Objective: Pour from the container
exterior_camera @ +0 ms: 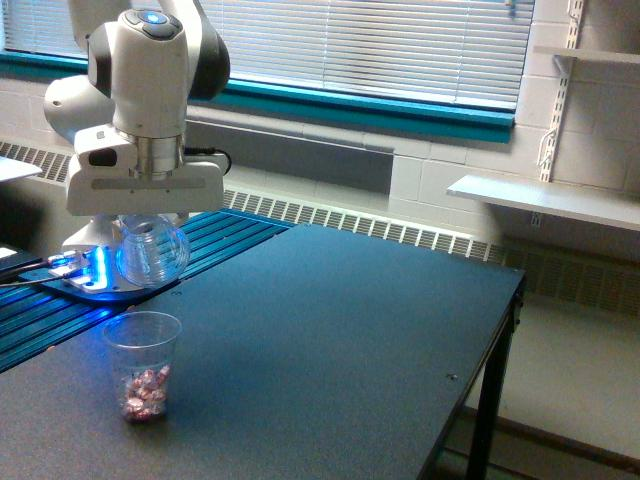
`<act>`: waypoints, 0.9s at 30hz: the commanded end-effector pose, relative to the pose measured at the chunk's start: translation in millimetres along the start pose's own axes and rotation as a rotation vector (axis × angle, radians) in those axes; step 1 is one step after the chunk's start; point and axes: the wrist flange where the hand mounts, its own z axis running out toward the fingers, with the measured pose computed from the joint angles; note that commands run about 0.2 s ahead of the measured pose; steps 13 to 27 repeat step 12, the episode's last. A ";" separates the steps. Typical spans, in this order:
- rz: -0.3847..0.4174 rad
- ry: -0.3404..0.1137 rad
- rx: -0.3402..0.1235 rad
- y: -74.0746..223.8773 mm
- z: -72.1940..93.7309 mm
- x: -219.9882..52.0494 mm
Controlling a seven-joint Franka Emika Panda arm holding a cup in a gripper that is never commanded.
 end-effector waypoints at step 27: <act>0.047 0.098 0.007 -0.7 8.0 14.0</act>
